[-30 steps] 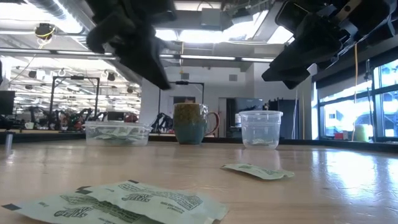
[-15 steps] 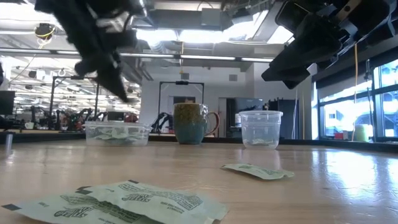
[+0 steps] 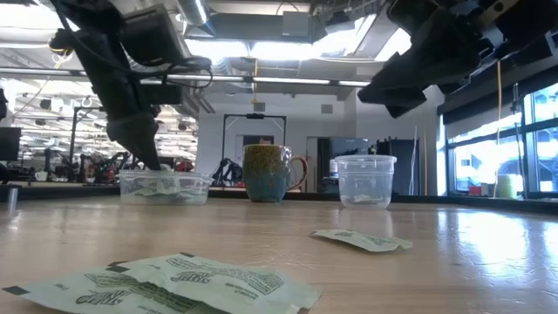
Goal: Pick and place Stevia / Truvia into bins
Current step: Put the light green stevia packet into the left transparent container
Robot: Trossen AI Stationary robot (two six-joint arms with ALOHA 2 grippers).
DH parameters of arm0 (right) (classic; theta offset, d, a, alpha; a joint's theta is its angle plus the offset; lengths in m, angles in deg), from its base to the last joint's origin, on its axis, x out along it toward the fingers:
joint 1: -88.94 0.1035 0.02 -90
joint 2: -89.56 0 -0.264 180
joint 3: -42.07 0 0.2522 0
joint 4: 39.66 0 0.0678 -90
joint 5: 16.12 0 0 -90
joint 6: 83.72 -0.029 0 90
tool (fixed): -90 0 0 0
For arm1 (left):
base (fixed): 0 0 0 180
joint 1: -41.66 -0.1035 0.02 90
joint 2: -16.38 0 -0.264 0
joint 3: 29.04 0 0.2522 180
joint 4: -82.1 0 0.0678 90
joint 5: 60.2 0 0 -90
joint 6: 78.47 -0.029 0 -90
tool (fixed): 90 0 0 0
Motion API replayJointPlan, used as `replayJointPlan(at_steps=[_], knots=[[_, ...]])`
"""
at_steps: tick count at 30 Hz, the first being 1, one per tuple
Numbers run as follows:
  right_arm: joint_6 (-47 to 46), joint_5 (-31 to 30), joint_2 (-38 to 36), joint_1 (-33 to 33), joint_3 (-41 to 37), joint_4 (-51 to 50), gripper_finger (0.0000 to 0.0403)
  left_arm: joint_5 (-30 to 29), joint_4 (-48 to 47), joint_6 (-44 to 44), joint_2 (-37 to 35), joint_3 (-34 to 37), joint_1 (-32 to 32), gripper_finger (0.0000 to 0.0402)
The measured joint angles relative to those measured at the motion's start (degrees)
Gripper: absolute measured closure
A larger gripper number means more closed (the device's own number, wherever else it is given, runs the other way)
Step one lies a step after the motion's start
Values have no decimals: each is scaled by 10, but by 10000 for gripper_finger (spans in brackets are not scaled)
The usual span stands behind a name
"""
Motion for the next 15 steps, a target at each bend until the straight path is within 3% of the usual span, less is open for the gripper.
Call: replayJointPlan(at_steps=[7,15], knots=[[-3,0,80,23,50,-15,278,2,2,1,0,0,-5,398],[22,1,193,54,181,-141,308,10,7,-8,0,0,-5,395]])
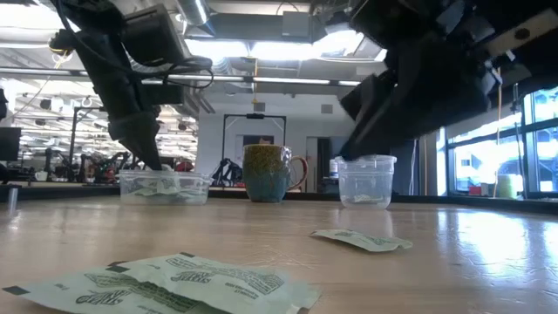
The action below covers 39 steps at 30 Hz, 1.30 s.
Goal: Pick and place Stevia / Truvia into bins
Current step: Put the light green stevia packet into the left transparent container
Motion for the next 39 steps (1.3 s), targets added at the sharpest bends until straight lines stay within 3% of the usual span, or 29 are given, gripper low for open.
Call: replayJointPlan(at_steps=[11,22,29,39], knots=[[-3,-1,103,5,115,-129,330,14,7,-2,0,0,0,345],[-33,-27,108,5,121,-175,358,14,7,-12,0,0,0,323],[-33,-30,108,5,121,-182,397,14,7,-12,0,0,0,324],[-31,-29,108,8,120,-180,395,15,7,-12,0,0,0,320]])
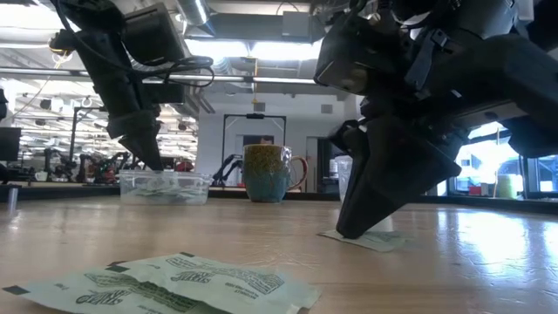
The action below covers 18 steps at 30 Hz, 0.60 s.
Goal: Pick and place Stevia / Truvia into bins
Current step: Put the light green stevia packet into the left transparent container
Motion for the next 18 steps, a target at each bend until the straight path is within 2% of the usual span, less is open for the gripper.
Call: replayJointPlan(at_steps=[7,18], knots=[[2,1,-1,2,1,-39,389,0,0,0,0,0,0,311],[4,5,0,2,0,-38,324,2,0,-3,0,0,0,310]])
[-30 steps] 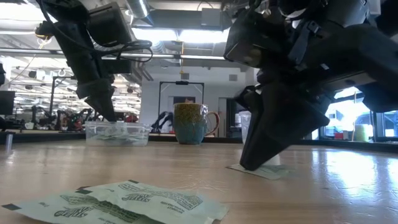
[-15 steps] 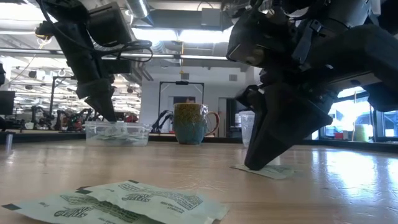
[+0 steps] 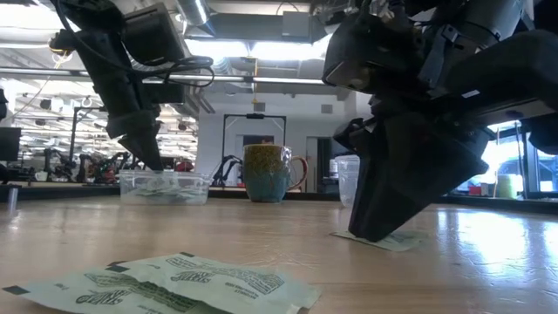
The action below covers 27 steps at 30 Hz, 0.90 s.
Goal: Pick and place Stevia / Truvia into bins
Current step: Put the light green stevia packet into the left transparent container
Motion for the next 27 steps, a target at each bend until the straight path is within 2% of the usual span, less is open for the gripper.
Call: replayJointPlan(at_steps=[5,13,16,20,27], knots=[[-4,0,1,0,0,-4,327,14,0,-1,0,0,0,308],[-4,-4,1,0,-1,-6,389,19,0,-1,0,0,0,311],[-4,-4,1,0,-1,-7,398,18,0,-1,0,0,0,308],[-12,-3,1,0,-1,-7,379,18,0,-1,0,0,0,307],[-2,3,5,2,-1,-12,309,18,0,-1,0,0,0,307]])
